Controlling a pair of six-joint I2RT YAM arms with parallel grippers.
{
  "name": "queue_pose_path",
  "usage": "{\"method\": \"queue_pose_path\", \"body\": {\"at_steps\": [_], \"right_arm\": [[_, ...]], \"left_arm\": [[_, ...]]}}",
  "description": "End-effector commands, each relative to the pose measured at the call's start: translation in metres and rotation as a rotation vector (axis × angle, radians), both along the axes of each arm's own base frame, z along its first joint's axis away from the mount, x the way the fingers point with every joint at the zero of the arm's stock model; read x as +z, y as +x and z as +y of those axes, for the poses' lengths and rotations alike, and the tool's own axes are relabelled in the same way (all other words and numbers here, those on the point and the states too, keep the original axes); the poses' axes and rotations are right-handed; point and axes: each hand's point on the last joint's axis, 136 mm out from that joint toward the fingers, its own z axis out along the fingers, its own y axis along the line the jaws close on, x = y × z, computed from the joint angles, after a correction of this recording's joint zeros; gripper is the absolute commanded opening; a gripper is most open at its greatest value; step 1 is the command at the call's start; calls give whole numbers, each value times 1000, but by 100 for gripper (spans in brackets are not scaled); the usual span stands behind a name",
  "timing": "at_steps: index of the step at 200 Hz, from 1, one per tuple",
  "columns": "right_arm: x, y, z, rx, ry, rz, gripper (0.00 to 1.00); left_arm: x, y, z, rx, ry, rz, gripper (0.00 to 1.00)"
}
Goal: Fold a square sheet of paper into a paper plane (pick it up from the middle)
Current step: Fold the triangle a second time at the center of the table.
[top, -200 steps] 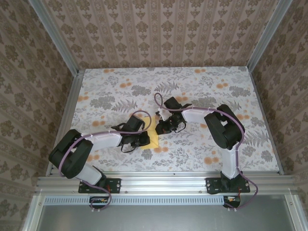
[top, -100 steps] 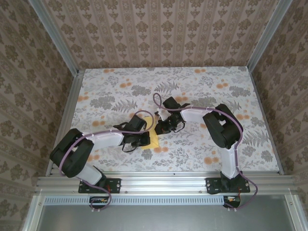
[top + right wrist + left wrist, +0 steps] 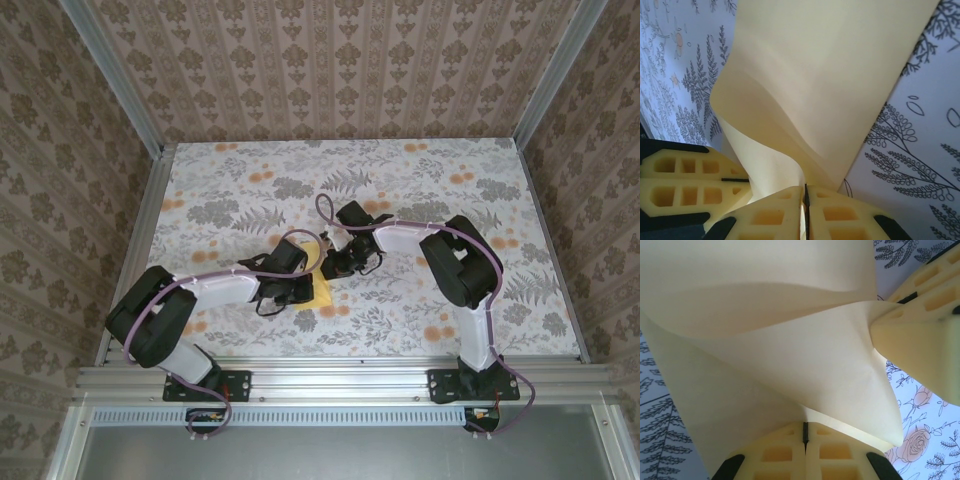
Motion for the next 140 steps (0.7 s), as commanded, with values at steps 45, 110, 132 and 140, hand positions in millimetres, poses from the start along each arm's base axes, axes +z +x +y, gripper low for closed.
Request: {"method": "queue_pose_path", "body": {"at_steps": [45,110,132,140], "right_arm": [[-15,2,-6,-8,-72,7,13],[-33,-5,-12,-7,-144,34,14],[-43,-9,-19,-9,-206,32,14],[-47,-11,-22,-9,-228,32,14]], "left_arm": [[-20,-19,22,-22,121,64,4],[14,-11,5,-30,7,-6,10],[41,-5,-4,-19,-77,-65,16],[50,-2,-5,-7,-109,-87,18]]}}
